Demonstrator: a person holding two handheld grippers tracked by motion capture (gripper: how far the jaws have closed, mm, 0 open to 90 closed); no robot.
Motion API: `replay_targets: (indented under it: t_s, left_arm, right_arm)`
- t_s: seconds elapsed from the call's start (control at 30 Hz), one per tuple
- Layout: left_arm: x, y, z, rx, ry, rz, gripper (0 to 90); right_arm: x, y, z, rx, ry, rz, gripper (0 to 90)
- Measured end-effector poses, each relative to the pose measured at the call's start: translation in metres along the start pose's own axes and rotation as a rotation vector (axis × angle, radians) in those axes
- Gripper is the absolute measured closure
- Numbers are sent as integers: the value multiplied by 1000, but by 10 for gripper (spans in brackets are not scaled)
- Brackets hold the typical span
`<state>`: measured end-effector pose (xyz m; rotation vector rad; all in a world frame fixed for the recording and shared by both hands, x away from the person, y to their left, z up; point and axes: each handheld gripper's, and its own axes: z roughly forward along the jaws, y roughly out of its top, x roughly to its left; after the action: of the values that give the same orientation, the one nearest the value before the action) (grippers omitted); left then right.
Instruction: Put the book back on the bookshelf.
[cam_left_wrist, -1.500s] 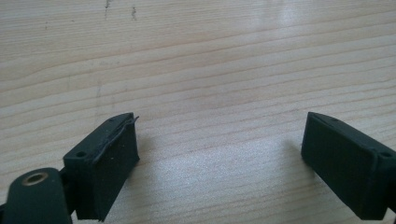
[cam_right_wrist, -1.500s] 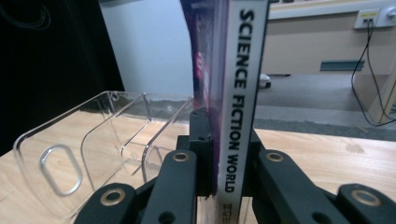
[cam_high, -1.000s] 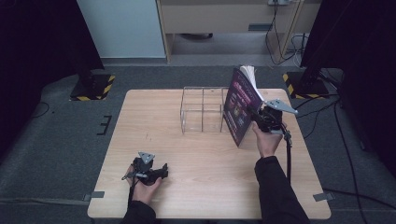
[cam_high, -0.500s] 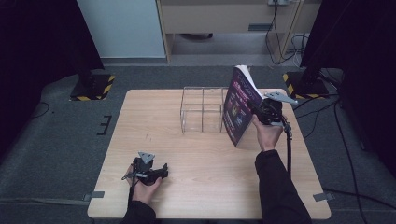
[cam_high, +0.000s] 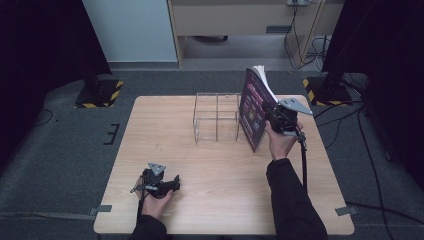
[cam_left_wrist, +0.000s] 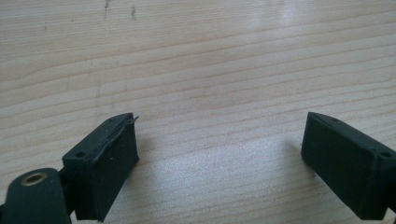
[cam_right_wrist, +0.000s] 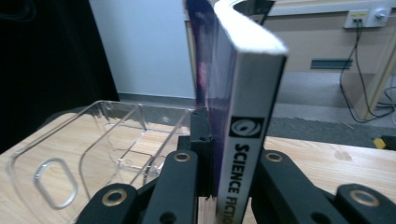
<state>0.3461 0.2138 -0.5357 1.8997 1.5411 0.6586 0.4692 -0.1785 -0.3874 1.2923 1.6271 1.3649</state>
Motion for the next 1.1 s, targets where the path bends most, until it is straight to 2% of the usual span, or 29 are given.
replay_targets:
  t_s: [0.07,0.3,0.4,0.53,0.8,1.1]
  left_arm:
    - [0,0,0,0,0,0,97]
    - [0,0,0,0,0,0,97]
    - [0,0,0,0,0,0,97]
    - [0,0,0,0,0,0,97]
    - [0,0,0,0,0,0,97]
    - [0,0,0,0,0,0,97]
  right_arm:
    - [0,-2,2,7,-16,-13,829]
    - [-2,-5,0,15,-18,-24,820]
    - [-2,-4,-1,29,-28,-45,799]
    - [-4,-4,-4,35,-15,-35,777]
    - [-7,-3,-5,43,10,-31,825]
    - [-3,-5,-6,16,-6,-57,827]
